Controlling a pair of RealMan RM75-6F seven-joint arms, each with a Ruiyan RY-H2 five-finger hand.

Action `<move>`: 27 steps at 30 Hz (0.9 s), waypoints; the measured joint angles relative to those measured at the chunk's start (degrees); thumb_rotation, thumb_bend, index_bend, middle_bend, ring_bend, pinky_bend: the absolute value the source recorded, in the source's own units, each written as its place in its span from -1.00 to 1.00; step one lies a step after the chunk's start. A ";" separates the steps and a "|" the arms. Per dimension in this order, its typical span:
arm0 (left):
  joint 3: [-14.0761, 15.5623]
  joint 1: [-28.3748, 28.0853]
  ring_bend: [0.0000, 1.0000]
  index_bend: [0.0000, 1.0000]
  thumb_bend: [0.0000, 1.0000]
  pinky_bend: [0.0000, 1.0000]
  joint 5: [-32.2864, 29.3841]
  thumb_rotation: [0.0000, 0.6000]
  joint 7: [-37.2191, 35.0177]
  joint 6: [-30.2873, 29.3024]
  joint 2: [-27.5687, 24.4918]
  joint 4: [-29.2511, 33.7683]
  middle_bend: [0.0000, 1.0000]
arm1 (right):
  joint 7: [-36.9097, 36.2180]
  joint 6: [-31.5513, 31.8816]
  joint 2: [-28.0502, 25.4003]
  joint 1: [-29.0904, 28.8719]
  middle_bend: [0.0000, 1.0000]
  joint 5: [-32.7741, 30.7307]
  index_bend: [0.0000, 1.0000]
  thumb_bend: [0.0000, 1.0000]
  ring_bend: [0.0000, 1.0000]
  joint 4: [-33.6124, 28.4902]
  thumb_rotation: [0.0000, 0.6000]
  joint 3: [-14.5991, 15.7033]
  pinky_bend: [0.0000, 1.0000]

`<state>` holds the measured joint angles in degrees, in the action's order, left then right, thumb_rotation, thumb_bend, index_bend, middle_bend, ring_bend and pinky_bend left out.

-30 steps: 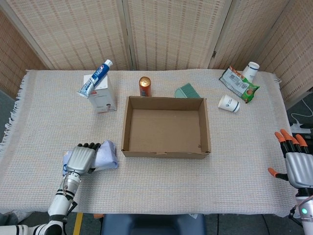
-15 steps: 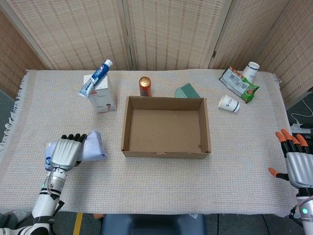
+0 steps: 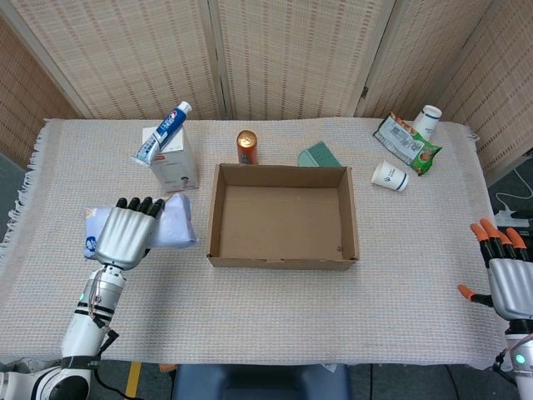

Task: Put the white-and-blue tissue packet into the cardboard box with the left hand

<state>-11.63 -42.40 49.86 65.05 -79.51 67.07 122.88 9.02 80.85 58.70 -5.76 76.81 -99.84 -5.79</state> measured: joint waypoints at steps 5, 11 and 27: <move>-2.19 -4.43 0.06 -0.13 -0.39 0.30 -2.38 1.00 3.33 0.12 3.40 0.66 0.21 | -0.57 0.22 -0.38 0.11 -1.00 -0.22 -0.91 -0.99 -1.00 -0.12 1.00 -0.24 -1.00; -4.74 -9.36 0.06 -0.12 -0.40 0.30 -4.62 1.00 5.57 -0.86 9.99 -1.79 0.22 | -1.62 0.69 -1.07 0.42 -1.00 -0.25 -0.91 -0.99 -1.00 -0.36 1.00 -0.47 -1.00; -8.14 -20.01 0.07 -0.11 -0.39 0.32 -6.67 1.00 1.71 2.09 27.75 -19.25 0.22 | -1.53 -0.29 -1.62 0.37 -1.00 -0.64 -0.91 -1.00 -1.00 -0.79 1.00 -0.14 -1.00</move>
<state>-19.77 -62.41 43.20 66.76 -77.42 94.82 103.63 7.49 80.56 57.08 -5.39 76.17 -100.63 -5.93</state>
